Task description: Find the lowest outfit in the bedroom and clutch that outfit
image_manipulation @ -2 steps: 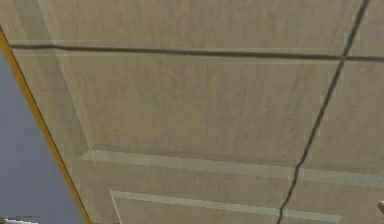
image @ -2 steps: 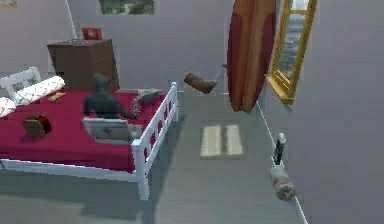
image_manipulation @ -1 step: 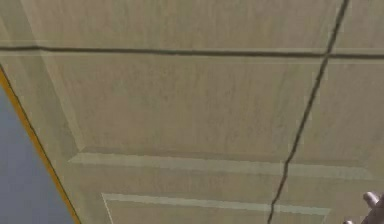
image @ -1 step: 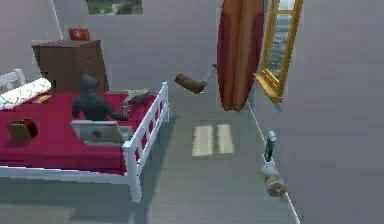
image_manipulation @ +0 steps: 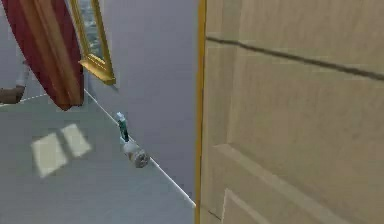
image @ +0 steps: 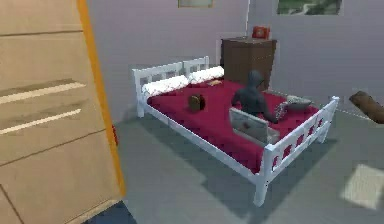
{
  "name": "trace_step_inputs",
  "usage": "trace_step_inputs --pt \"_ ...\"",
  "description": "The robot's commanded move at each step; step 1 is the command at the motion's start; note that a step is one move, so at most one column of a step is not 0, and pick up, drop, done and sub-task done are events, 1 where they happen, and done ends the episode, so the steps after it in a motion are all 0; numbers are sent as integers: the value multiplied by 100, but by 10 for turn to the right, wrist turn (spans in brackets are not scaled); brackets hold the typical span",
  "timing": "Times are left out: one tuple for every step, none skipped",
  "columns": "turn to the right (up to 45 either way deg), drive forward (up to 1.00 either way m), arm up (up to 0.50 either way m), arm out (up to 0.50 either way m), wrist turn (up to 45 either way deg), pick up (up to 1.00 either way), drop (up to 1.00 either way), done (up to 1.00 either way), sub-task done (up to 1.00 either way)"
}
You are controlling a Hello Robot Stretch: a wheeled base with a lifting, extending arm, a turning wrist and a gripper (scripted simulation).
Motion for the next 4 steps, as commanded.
trace_step_inputs --pt "-330 0 0 0 0 0 0 0 0" --pt "0 5 0 0 0 0 0 0 0" --pt "450 0 0 0 0 0 0 0 0" --pt "300 0 0 0 0 0 0 0 0"
